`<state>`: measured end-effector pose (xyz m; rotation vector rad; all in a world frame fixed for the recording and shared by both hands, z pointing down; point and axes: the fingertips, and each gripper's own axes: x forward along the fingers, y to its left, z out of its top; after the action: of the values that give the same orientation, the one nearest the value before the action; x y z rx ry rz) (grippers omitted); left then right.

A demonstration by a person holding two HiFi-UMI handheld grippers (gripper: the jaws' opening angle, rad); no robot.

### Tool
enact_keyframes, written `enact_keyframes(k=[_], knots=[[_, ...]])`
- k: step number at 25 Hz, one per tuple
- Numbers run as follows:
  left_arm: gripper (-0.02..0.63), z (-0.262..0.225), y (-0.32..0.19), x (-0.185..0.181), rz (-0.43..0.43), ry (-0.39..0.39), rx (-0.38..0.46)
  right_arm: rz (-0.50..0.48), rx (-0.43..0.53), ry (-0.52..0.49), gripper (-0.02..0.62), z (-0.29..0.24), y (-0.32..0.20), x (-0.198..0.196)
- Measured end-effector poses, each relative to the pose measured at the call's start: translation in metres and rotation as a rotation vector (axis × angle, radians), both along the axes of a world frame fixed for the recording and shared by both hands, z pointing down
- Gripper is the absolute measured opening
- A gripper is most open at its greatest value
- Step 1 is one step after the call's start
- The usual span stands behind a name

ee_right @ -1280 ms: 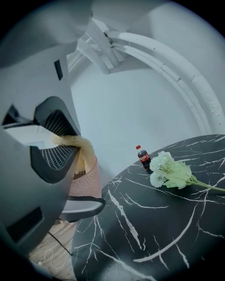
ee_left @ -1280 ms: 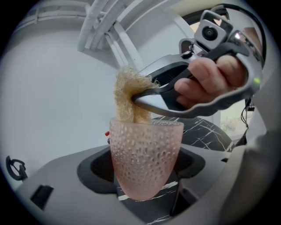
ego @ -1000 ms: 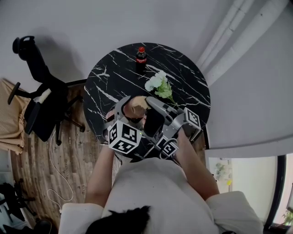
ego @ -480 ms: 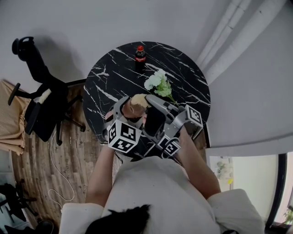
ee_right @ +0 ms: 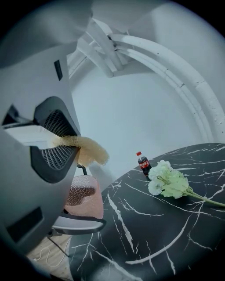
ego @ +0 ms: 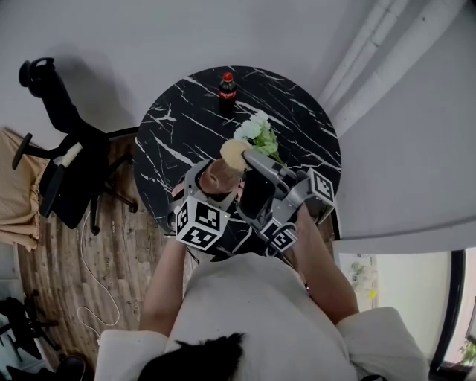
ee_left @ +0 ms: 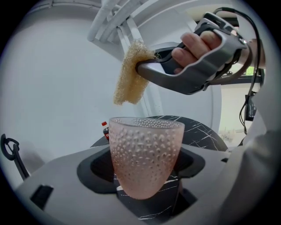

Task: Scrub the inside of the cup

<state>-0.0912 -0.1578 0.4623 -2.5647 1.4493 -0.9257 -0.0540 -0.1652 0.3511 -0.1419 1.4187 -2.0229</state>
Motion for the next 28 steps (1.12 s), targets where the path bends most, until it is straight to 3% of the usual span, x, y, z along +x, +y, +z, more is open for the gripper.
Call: enact_keyframes(k=[5,14,28], knots=[[0.371,0.001,0.001,-0.003,-0.018,0.034,-0.011,0.004,0.024,0.027,0.058,0.001,-0.004,0.007],[0.371,0.006,0.007,-0.008,-0.052,0.109,-0.036,-0.024,0.105,0.194,0.058,0.018,-0.003,0.039],[0.371,0.012,0.026,-0.022,-0.143,0.330,-0.077,-0.163,0.417,0.668,0.058,0.046,0.002,0.104]])
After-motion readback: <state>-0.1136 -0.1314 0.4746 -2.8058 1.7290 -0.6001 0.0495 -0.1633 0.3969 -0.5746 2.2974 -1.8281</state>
